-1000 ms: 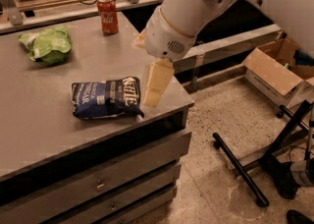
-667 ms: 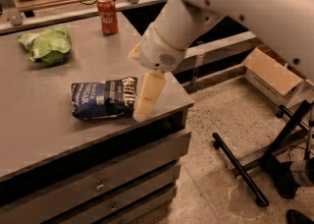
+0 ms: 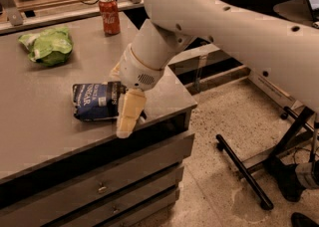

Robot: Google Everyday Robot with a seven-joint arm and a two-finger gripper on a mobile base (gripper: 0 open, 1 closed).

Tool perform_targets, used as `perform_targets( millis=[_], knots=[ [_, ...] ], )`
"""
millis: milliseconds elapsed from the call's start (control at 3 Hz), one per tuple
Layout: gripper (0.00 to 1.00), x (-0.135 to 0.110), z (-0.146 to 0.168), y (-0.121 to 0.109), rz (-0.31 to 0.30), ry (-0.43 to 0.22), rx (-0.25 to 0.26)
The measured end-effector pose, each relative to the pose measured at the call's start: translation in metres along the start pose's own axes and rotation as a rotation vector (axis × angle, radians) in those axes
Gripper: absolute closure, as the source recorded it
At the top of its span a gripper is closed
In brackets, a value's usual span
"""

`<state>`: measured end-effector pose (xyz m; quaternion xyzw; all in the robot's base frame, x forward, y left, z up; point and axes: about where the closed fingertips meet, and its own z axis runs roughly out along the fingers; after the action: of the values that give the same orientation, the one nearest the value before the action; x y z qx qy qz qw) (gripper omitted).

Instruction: Move blue chip bag near green rice chip bag

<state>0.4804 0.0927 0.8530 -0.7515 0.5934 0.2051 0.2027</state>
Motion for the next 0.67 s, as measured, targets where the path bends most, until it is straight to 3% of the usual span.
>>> perform_targets(
  millis=[667],
  knots=[
    [0.0,0.0045,-0.0059,-0.0048,0.007,-0.002,0.008]
  ],
)
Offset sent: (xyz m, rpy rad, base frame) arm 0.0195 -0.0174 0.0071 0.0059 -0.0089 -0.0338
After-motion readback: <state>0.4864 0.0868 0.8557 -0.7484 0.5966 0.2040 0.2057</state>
